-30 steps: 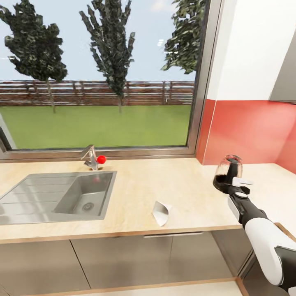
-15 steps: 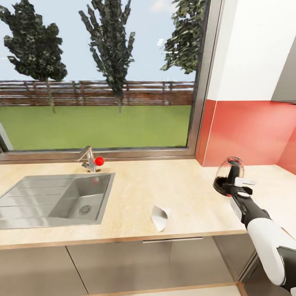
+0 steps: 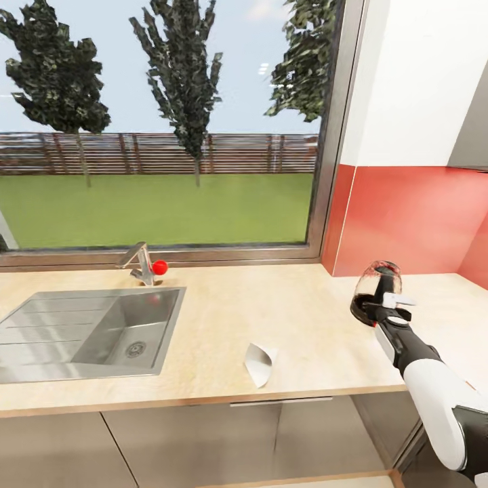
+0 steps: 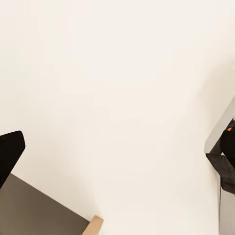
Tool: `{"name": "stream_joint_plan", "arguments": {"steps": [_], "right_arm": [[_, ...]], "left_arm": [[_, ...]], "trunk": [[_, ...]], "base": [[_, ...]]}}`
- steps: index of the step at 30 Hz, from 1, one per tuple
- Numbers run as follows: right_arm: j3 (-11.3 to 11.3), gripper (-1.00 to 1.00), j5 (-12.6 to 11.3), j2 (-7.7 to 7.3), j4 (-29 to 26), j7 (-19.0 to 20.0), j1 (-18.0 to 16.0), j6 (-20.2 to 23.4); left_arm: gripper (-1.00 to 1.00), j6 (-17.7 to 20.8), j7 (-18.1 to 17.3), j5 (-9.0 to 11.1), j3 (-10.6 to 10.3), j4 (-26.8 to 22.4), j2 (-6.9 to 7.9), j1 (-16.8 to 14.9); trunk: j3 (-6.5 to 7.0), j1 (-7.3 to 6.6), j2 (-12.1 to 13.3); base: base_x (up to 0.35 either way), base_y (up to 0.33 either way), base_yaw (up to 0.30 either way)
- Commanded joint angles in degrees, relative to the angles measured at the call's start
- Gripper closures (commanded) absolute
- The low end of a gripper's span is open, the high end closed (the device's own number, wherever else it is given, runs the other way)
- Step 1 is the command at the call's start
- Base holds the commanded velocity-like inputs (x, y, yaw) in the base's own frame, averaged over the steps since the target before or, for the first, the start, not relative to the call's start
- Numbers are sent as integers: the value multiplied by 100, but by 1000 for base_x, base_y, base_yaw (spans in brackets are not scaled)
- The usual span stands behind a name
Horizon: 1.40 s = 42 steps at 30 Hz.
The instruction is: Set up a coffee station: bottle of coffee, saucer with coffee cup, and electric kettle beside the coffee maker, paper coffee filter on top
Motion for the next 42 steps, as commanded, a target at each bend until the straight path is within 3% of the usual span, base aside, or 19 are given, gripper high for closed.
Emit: {"name": "stream_joint_plan", "arguments": {"steps": [1, 42], "right_arm": [[-15, -100, 40, 4, -10, -5, -3, 40], [-15, -100, 69, -36, -16, -12, -3, 50]], "left_arm": [[-100, -15, -3, 9, 2, -1, 0, -2], [-100, -5, -3, 9, 2, -1, 1, -1]], "trunk": [[-12, 4, -12], [-12, 4, -12]], "base": [[1, -1, 0], [50, -24, 0]]}}
